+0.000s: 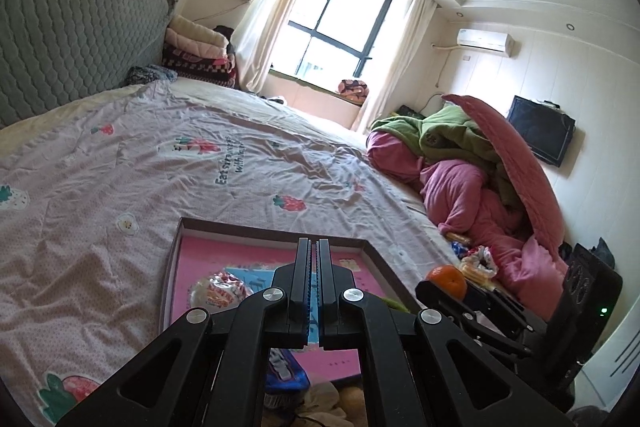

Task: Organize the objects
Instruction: 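Lift and carry the biscuit pack and orange over the pink tray with both tools, then lower into the tray and open the left tool on the pack while the right tool releases the orange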

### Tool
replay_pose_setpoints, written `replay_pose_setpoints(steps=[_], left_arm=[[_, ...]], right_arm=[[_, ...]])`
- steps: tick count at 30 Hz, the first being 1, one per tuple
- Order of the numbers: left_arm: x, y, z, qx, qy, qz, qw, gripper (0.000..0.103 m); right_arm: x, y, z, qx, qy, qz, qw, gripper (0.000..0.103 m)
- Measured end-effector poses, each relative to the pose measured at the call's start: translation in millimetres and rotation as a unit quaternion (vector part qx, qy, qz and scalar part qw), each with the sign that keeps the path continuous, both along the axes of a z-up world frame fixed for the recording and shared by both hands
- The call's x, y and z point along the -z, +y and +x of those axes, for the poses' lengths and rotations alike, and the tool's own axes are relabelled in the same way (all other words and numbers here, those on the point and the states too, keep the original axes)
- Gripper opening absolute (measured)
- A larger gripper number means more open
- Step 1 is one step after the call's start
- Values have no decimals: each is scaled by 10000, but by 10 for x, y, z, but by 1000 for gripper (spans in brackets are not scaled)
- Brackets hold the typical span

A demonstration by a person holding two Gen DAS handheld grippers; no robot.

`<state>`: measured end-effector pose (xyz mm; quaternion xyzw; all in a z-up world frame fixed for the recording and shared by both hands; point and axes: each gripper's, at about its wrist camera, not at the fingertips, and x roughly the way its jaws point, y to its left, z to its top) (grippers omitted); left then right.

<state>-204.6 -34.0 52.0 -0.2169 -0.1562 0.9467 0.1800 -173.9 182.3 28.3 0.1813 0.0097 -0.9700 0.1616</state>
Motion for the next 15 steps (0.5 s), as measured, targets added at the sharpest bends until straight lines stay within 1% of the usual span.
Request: replay_pose_setpoints(steps=[3, 8, 15], left_arm=[[87, 19, -135, -70, -115, -135, 9998, 1], [194, -17, -288, -160, -301, -84, 9994, 1], [198, -10, -298, -180, -269, -120, 9994, 1]], right_arm=[[5, -1, -36, -6, -15, 6, 10000, 38], [7, -15, -78, -25, -1, 12, 10000, 38], [-5, -24, -117, -28, 30, 20, 10000, 38]])
